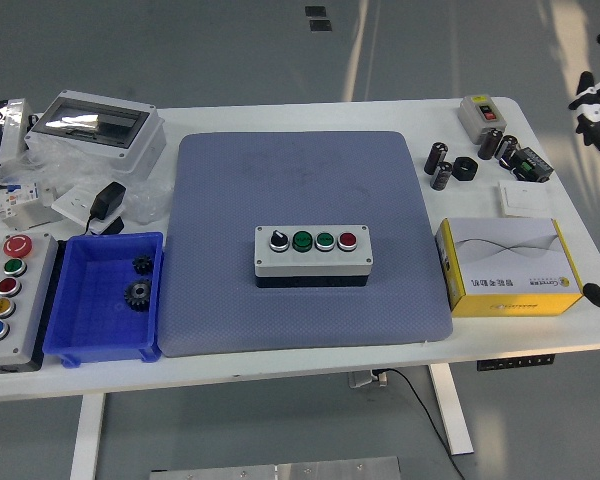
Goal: Pick up the button,place it on the desk,press the button,press the button
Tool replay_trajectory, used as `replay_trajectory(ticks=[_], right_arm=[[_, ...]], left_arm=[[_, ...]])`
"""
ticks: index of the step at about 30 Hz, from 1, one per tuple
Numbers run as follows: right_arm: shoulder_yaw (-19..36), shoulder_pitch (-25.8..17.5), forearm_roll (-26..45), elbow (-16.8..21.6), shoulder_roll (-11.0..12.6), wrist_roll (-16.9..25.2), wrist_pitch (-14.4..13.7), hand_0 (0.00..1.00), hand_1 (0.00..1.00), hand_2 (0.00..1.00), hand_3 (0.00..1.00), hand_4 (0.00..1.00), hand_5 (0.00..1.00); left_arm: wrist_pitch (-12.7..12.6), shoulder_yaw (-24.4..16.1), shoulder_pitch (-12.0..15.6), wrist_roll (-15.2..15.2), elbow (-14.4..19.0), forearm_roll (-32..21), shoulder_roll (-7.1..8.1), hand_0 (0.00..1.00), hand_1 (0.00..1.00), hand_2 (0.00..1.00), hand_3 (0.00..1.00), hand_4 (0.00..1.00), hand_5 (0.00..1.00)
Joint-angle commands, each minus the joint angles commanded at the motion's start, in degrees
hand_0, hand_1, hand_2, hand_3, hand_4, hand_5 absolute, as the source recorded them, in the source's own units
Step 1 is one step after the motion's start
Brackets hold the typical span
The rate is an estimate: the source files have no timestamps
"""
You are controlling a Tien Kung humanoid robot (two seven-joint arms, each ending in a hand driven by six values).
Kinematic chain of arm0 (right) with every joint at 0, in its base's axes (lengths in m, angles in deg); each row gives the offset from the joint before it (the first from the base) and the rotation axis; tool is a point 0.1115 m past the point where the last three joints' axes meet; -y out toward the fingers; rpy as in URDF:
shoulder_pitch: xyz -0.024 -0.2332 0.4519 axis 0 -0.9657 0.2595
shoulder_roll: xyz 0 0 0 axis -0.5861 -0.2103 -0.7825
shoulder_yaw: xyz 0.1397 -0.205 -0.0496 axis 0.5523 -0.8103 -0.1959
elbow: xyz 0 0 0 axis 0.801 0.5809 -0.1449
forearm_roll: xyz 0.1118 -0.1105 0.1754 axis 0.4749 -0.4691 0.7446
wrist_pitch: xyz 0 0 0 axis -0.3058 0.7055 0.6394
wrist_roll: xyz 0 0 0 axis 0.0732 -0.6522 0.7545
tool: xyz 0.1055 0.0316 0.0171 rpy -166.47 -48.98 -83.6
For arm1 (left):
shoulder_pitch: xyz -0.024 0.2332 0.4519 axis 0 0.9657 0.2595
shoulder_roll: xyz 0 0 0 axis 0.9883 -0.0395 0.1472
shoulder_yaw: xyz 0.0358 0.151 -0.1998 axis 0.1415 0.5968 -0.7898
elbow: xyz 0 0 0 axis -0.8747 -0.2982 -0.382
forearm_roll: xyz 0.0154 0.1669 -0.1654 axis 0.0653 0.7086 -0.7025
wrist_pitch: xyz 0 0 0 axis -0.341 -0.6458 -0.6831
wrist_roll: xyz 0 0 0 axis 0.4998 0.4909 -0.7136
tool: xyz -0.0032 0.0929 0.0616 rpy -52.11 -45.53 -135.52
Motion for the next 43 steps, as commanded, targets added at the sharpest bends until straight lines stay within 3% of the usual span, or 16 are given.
replay_trajectory(ticks=[3, 4, 9, 10, 15, 16, 21, 22, 36, 43], right_arm=[[2.55, -0.22, 3.51, -1.45, -0.83, 2.52, -0.04, 0.287, 0.403, 0.527, 0.694, 0.694, 0.342], [2.78, -0.16, 4.47, -1.83, -1.03, 2.84, 0.13, 0.562, 0.642, 0.688, 0.687, 0.728, 0.403], [2.33, 0.23, 8.77, -3.53, -1.78, 3.3, 1.34, 0.562, 0.642, 0.688, 0.687, 0.728, 0.403], [1.99, 0.39, 9.49, -3.82, -1.81, 3.24, 1.65, 0.702, 0.702, 0.74, 0.709, 0.794, 0.485], [-0.62, 1.71, 11.89, -5.63, -2.09, 2.65, 3.14, 0.702, 0.702, 0.74, 0.709, 0.794, 0.485], [-1.18, 2.0, 12.01, -5.91, -2.18, 2.56, 3.32, 0.755, 0.728, 0.768, 0.727, 0.832, 0.579], [-3.72, 3.26, 13.0, -7.37, -2.67, 2.23, 4.17, 0.755, 0.728, 0.768, 0.727, 0.832, 0.579], [-4.38, 3.55, 13.52, -7.79, -2.67, 2.13, 4.47, 0.769, 0.731, 0.766, 0.734, 0.856, 0.629], [-13.48, 9.31, 16.11, -10.88, -3.47, 1.67, 6.17, 0.765, 0.73, 0.77, 0.74, 0.857, 0.628], [-14.3, 9.54, 16.0, -11.12, -3.99, 1.68, 6.42, 0.767, 0.736, 0.775, 0.747, 0.858, 0.628]], left_arm=[[-0.14, -0.07, 0.71, -0.31, 0.0, -0.34, -0.22, 0.632, 0.592, 0.535, 0.581, 0.587, 0.198], [-0.17, -0.12, 0.9, -0.38, 0.0, -0.37, -0.3, 0.633, 0.591, 0.535, 0.581, 0.588, 0.198], [-0.48, 0.21, 1.85, -0.33, 0.0, -1.71, -0.82, 0.633, 0.591, 0.535, 0.581, 0.588, 0.198], [-0.6, 0.36, 2.09, -0.31, 0.0, -2.23, -0.95, 0.633, 0.591, 0.535, 0.582, 0.589, 0.2], [-1.07, 0.12, 2.89, -0.69, 0.0, -3.22, -1.3, 0.633, 0.591, 0.535, 0.582, 0.589, 0.2], [-1.13, 0.09, 2.94, -0.72, 0.0, -3.33, -1.32, 0.633, 0.592, 0.536, 0.583, 0.591, 0.196], [-1.28, -0.09, 2.83, -0.69, 0.0, -3.52, -1.25, 0.633, 0.592, 0.536, 0.583, 0.591, 0.196], [-1.32, -0.11, 2.8, -0.68, 0.0, -3.57, -1.23, 0.633, 0.592, 0.536, 0.582, 0.592, 0.198], [-1.52, -0.74, 3.01, -1.2, 0.0, -3.19, -1.8, 0.633, 0.592, 0.537, 0.583, 0.594, 0.199], [-1.59, -0.84, 3.1, -1.36, 0.0, -3.25, -1.96, 0.633, 0.593, 0.538, 0.585, 0.595, 0.198]])
